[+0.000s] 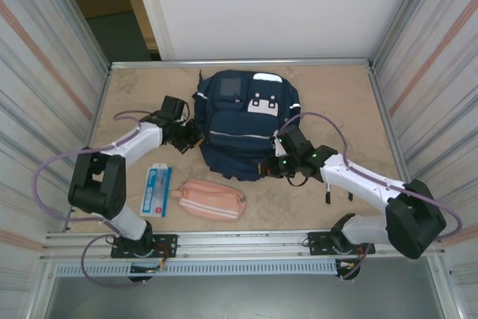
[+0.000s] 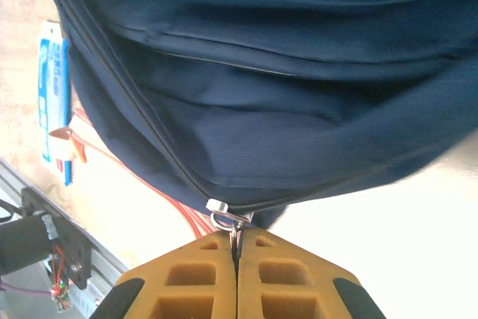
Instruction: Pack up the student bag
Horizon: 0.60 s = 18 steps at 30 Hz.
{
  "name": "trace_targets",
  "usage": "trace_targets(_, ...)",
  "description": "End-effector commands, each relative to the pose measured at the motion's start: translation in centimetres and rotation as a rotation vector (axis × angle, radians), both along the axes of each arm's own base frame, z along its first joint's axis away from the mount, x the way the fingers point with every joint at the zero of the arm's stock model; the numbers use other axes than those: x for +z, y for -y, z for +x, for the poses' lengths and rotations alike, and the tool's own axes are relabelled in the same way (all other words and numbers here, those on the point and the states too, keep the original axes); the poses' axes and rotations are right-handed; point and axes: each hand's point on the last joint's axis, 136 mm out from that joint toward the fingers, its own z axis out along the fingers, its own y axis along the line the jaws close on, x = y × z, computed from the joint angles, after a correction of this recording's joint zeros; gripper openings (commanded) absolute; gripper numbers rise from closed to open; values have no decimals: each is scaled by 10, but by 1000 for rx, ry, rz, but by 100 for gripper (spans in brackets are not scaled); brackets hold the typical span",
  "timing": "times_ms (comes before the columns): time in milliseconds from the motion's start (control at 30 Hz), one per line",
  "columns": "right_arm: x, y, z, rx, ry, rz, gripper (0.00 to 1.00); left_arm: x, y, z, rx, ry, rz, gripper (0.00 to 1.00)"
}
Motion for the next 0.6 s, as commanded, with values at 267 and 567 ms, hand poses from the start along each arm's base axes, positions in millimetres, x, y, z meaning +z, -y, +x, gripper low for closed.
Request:
trace_targets(267, 30, -46, 13, 51, 21, 41, 0, 0, -4, 49, -18, 21, -84, 44)
trace_targets(567, 34, -124, 13, 209, 16, 110, 0, 16, 1, -69, 37, 14, -21, 70)
